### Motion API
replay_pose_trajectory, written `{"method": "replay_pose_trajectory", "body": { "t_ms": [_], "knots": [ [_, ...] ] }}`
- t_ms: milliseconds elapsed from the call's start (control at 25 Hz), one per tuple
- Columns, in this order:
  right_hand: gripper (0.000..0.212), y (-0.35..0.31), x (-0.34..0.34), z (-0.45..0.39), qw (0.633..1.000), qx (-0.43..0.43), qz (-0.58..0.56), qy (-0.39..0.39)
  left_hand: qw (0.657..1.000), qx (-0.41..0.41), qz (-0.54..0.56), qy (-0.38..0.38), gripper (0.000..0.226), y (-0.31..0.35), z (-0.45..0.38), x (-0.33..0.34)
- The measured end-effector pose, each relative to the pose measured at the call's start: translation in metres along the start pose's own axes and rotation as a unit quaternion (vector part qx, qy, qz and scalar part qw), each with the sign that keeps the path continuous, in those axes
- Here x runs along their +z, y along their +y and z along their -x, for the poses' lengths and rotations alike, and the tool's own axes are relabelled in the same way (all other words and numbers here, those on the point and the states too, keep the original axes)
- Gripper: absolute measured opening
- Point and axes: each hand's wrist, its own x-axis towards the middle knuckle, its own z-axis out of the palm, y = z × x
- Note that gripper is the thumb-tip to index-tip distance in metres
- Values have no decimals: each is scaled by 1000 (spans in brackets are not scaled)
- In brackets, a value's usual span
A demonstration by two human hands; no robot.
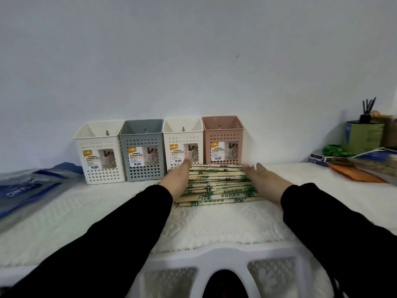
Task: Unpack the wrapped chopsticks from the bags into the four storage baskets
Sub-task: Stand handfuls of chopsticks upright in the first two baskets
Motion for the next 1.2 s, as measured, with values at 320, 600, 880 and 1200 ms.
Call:
{"method": "replay_pose_trajectory", "body": {
  "t_ms": [320, 600, 880, 1200],
  "knots": [
    [64, -16, -23, -9, 995, 37, -23, 89, 994, -25, 93, 59, 82, -3, -6, -9],
    [54, -20, -6, -22, 999, 1, -38, 31, 997, 4, 77, -9, 82, -4, -5, 2],
    [55, -8, -6, -37, 998, -17, -51, 32, 998, 23, 55, -25, 76, -3, 2, 1],
    [45, 2, -11, -31, 977, -72, -191, 70, 891, 350, -289, 1, 63, -2, 18, 4]
  ]
}}
